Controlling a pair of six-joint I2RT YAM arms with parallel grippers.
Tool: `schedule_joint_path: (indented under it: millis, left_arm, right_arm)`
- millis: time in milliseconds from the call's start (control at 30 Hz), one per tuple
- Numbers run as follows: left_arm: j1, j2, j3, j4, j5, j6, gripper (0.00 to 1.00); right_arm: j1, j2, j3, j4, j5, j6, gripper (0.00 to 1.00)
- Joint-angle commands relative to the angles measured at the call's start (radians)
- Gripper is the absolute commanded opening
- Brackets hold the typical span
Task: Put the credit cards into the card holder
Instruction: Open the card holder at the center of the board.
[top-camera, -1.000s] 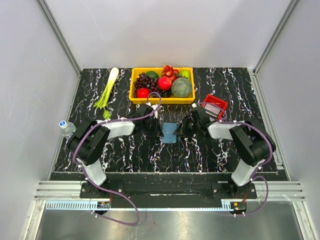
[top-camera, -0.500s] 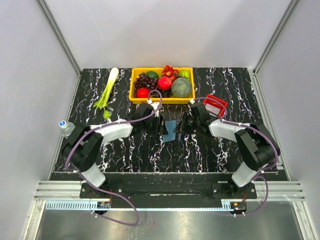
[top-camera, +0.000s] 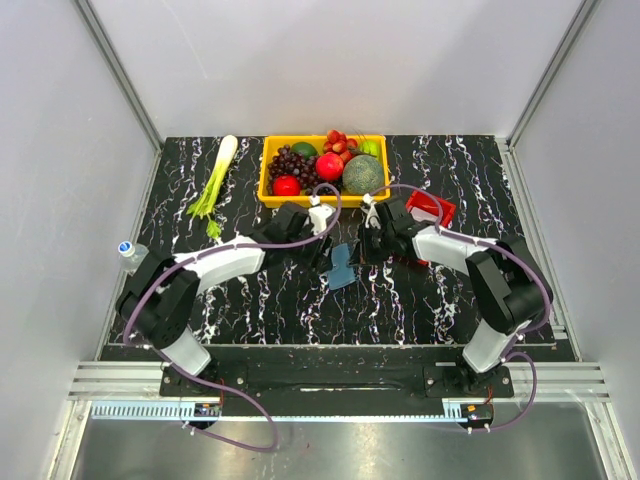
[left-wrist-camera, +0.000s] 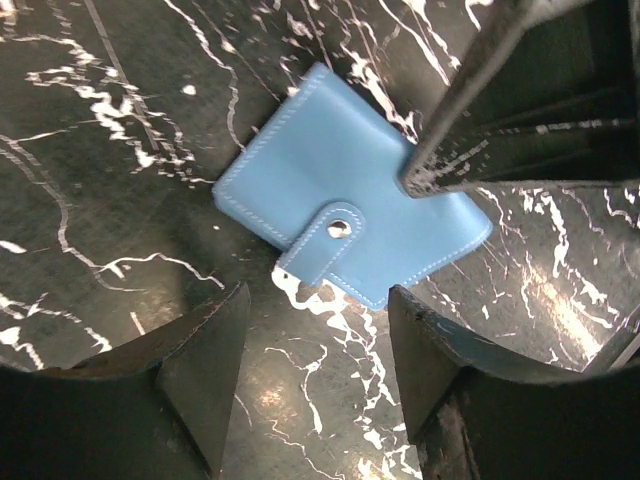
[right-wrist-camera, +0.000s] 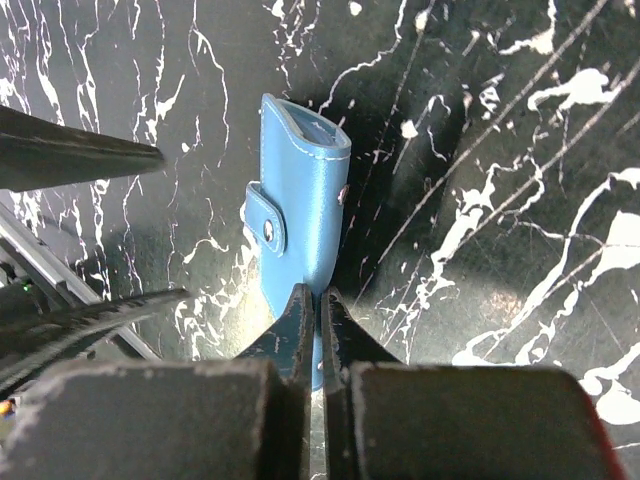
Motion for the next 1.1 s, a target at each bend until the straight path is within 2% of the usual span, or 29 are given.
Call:
schedule_joint_path:
  millis: [0,267,433,533,733,867,1067]
  left_arm:
    - [-0.036,0.040,0.051,0.020,0.066,0.085,0.62]
    - [-0.070,0.130,0.087,0.060,0.026,0.102,0.63]
    - [-0.075,0.161,0.095,0.084,-0.066,0.090,0.65]
    - [-0.078,0.178,0.091,0.089,-0.098,0.087,0.65]
    - [-0.094,0.231,0.105,0.069,-0.077,0.099,0.60]
    - [-0.110,0.253,0.098,0.074,-0.067,0.087,0.49]
    - [-0.117,0.244,0.059,0.091,-0.081,0.067,0.12]
  right_arm:
    - [0.006,0.045,0.095,-0.081,-0.050,-0.143,0.00]
    - [0.002,0.066,0.104,-0.096,-0.033,-0.160,0.00]
    - [0.002,0.066,0.089,-0.096,-0.044,-0.157,0.00]
    - [0.000,0.069,0.084,-0.093,-0.039,-0.149,0.00]
    - [0.000,0.069,0.076,-0.092,-0.039,-0.145,0.00]
    - [0.002,0.071,0.072,-0.090,-0.039,-0.142,0.00]
    - [0.002,0.077,0.061,-0.089,-0.024,-0.120,0.00]
